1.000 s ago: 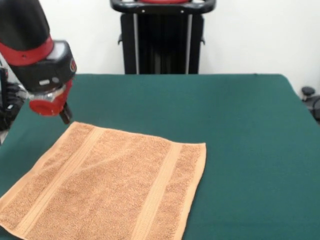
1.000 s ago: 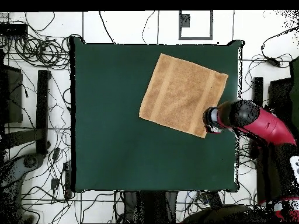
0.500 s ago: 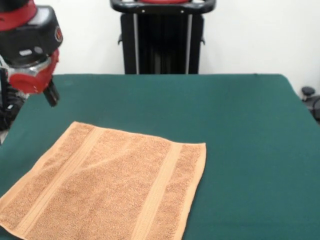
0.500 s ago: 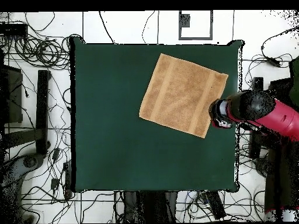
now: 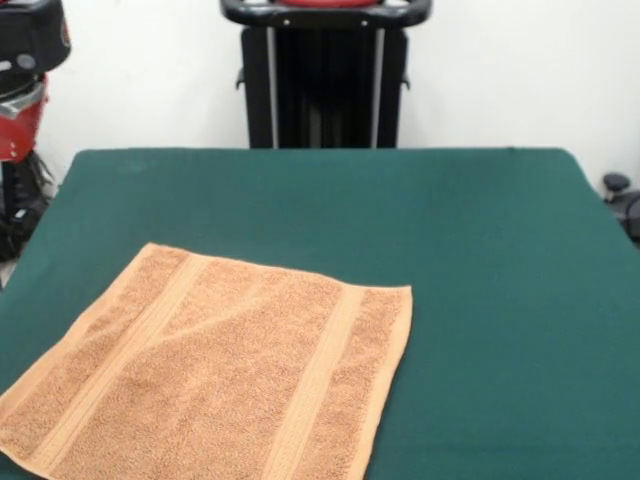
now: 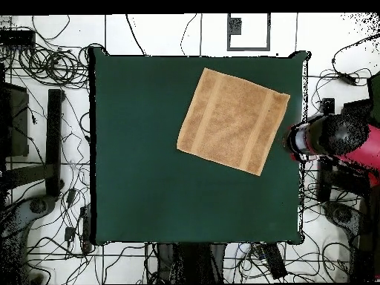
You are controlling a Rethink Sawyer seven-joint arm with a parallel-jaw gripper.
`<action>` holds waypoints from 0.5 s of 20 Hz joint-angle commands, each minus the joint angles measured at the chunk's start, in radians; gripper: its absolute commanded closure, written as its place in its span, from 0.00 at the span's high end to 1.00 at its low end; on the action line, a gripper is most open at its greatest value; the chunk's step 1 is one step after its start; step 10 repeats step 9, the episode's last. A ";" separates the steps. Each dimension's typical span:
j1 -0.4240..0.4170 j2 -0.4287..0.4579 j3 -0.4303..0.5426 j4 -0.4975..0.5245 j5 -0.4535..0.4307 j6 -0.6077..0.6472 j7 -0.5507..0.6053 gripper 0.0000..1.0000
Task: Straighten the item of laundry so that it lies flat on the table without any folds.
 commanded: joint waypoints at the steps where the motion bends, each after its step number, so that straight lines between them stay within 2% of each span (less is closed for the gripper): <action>1: 0.026 0.036 0.119 0.025 -0.035 -0.041 -0.269 0.00; 6: 0.032 0.038 0.124 0.057 -0.052 -0.101 -0.290 0.00; 10: 0.026 0.040 0.140 0.065 -0.056 -0.100 -0.329 0.00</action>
